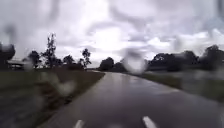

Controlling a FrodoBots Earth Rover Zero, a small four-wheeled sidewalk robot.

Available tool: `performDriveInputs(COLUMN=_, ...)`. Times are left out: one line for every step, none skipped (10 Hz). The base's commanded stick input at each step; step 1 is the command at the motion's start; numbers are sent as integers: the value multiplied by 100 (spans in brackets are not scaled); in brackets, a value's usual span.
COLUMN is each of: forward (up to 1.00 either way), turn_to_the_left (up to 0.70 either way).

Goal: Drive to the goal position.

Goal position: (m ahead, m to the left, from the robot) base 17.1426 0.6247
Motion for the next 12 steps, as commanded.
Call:
performDriveInputs(forward=85, turn_to_the_left=0)
performDriveInputs(forward=85, turn_to_the_left=0)
performDriveInputs(forward=85, turn_to_the_left=0)
performDriveInputs(forward=85, turn_to_the_left=0)
performDriveInputs(forward=85, turn_to_the_left=0)
performDriveInputs(forward=85, turn_to_the_left=0)
performDriveInputs(forward=85, turn_to_the_left=0)
performDriveInputs(forward=85, turn_to_the_left=0)
performDriveInputs(forward=85, turn_to_the_left=0)
performDriveInputs(forward=85, turn_to_the_left=0)
performDriveInputs(forward=85, turn_to_the_left=0)
performDriveInputs(forward=85, turn_to_the_left=0)
